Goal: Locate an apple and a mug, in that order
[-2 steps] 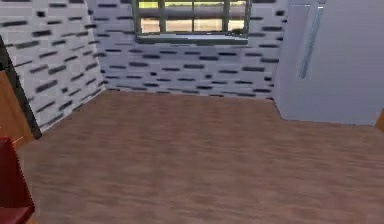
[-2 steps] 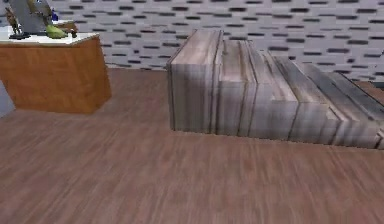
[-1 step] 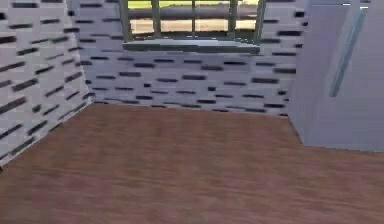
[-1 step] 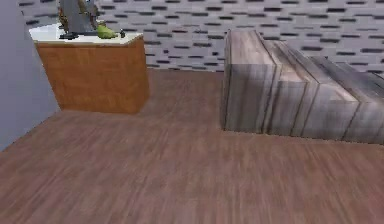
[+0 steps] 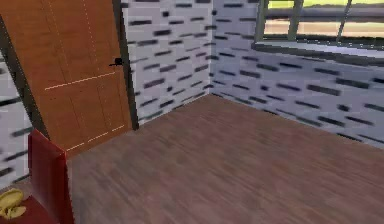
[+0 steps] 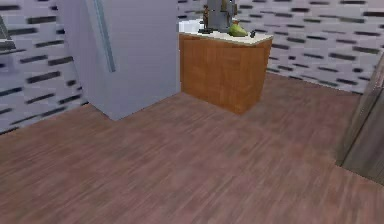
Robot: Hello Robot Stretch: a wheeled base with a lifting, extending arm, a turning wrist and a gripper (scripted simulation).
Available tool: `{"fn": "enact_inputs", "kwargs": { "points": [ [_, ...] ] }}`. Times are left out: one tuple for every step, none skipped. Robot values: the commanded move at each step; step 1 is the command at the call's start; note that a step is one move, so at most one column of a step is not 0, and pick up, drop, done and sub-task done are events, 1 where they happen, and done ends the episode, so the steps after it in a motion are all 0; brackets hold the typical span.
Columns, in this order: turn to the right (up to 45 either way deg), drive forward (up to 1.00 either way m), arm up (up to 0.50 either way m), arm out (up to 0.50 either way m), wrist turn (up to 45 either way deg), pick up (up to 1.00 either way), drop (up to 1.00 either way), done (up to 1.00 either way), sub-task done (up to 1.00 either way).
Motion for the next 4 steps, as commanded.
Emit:
{"fn": "enact_inputs", "kwargs": {
  "points": [
    [0.0,0.50,0.00,0.00,0.0,0.00,0.00,0.00,0.00],
    [-45.0,0.00,0.00,0.00,0.0,0.00,0.00,0.00,0.00],
    [-39.0,0.00,0.00,0.00,0.0,0.00,0.00,0.00,0.00],
    [0.0,0.00,0.00,0.00,0.0,0.00,0.00,1.00,0.00]
  ]
}}
